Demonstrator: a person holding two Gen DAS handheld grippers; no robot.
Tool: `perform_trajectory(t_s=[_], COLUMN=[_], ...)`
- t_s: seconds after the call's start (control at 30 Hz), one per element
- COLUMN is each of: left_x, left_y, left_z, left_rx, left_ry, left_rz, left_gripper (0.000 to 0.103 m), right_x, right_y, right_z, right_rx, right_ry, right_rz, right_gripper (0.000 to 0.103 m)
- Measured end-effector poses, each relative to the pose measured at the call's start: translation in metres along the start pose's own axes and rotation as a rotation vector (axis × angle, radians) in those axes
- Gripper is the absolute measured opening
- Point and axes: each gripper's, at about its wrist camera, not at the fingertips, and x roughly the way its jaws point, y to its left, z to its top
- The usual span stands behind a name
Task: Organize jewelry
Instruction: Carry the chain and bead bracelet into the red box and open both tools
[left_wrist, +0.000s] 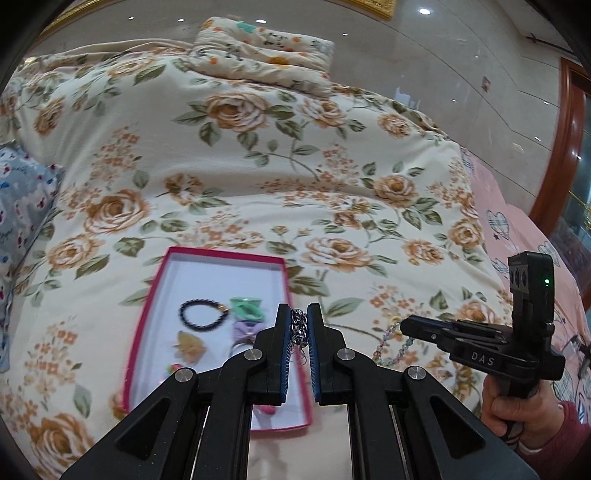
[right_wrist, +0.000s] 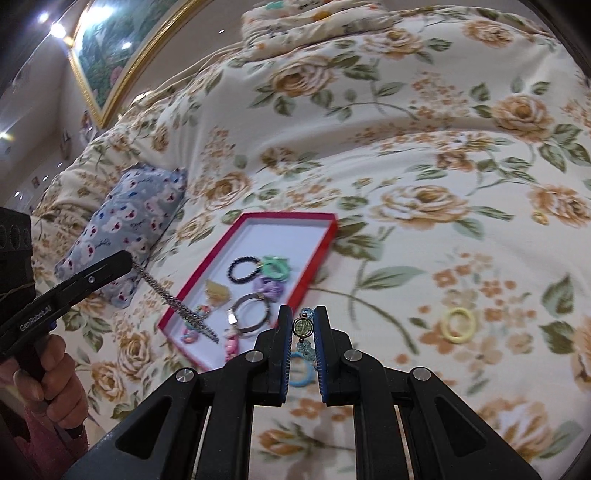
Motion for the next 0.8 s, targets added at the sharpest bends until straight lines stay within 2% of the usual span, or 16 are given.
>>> perform_trajectory(t_s=[0.5,0.8], left_x=[0.008,0.019], left_y=[0.036,0.059], left_z=[-0.008,-0.018], left_rx=[-0.076,-0.13], left_ry=[0.041,0.077], left_rz=[0.065,0.097], left_gripper=[0.007,0.007], right_x=[0.057,0.09], right_y=[0.067,0.081], right_z=[0.0,-0.011], right_rx=[-0.072,-0.059], right_ry=[0.092,0.164], right_rz=[0.15,0.198], right_gripper=[0.011,0.011])
